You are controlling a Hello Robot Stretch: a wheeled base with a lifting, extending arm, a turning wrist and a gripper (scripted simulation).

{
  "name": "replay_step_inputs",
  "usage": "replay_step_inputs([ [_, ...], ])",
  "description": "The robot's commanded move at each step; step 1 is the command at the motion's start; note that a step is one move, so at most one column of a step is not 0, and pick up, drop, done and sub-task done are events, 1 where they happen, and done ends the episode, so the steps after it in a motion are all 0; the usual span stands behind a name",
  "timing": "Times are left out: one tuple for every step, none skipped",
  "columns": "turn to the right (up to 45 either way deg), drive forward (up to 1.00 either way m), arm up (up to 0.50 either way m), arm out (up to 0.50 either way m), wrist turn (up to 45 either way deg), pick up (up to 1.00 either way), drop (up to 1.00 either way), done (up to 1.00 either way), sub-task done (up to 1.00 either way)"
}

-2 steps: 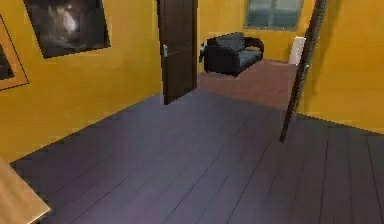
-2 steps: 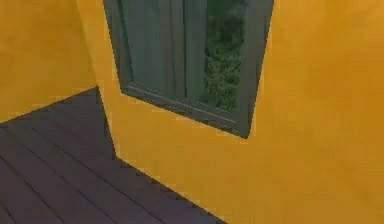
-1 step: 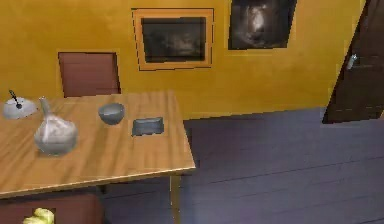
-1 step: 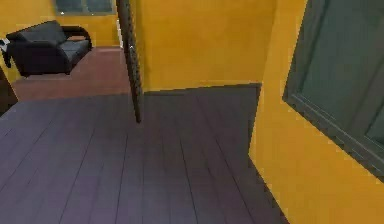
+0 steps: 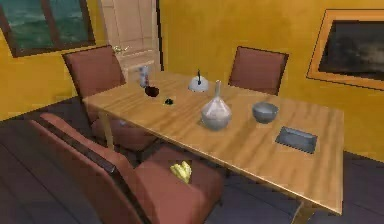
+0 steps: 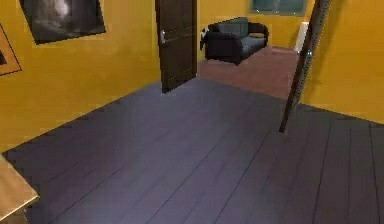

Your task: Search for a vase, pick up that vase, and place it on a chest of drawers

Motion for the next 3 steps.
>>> replay_step_inputs([
  [-45.0,0.0,0.0,0.0,0.0,0.0,0.0,0.0,0.0],
  [-36.0,0.0,0.0,0.0,0.0,0.0,0.0,0.0,0.0],
  [45.0,0.0,0.0,0.0,0.0,0.0,0.0,0.0,0.0],
])
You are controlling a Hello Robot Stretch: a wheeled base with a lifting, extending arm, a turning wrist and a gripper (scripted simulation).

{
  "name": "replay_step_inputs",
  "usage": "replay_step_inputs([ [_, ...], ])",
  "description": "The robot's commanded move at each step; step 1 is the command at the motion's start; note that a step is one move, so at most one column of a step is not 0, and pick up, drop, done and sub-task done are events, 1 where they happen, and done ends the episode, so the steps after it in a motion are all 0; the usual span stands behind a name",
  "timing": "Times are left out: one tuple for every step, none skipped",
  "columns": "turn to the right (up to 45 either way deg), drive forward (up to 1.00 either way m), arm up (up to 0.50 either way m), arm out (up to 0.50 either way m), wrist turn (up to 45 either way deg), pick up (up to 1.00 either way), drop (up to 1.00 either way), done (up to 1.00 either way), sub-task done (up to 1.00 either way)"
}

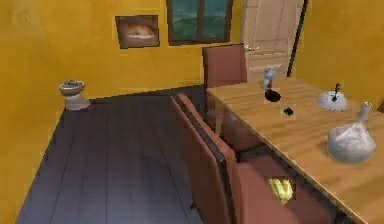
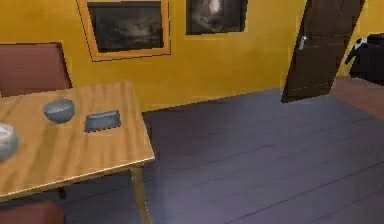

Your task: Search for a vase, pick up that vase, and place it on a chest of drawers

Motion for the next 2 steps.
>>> replay_step_inputs([
  [45.0,0.0,0.0,0.0,0.0,0.0,0.0,0.0,0.0],
  [45.0,0.0,0.0,0.0,0.0,0.0,0.0,0.0,0.0],
])
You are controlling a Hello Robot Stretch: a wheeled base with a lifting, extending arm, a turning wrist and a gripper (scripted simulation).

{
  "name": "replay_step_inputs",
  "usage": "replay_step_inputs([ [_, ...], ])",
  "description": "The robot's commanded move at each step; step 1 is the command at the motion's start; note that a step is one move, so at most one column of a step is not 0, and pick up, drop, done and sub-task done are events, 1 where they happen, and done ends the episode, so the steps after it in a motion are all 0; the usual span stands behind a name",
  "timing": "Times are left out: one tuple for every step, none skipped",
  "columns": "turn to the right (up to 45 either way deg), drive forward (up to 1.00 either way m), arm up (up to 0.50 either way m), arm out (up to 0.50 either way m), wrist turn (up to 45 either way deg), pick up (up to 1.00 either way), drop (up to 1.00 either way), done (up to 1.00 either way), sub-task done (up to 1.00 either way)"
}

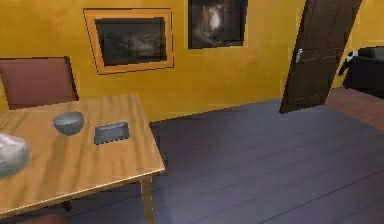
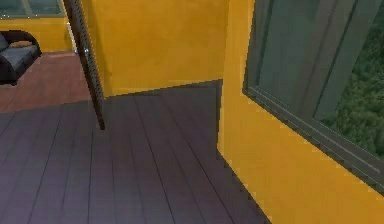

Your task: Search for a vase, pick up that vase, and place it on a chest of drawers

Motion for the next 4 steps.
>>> replay_step_inputs([
  [9.0,0.0,0.0,0.0,0.0,0.0,0.0,0.0,0.0],
  [0.0,0.75,0.0,0.0,0.0,0.0,0.0,0.0,0.0],
  [-27.0,0.0,0.0,0.0,0.0,0.0,0.0,0.0,0.0],
  [0.0,0.65,0.0,0.0,0.0,0.0,0.0,0.0,0.0],
])
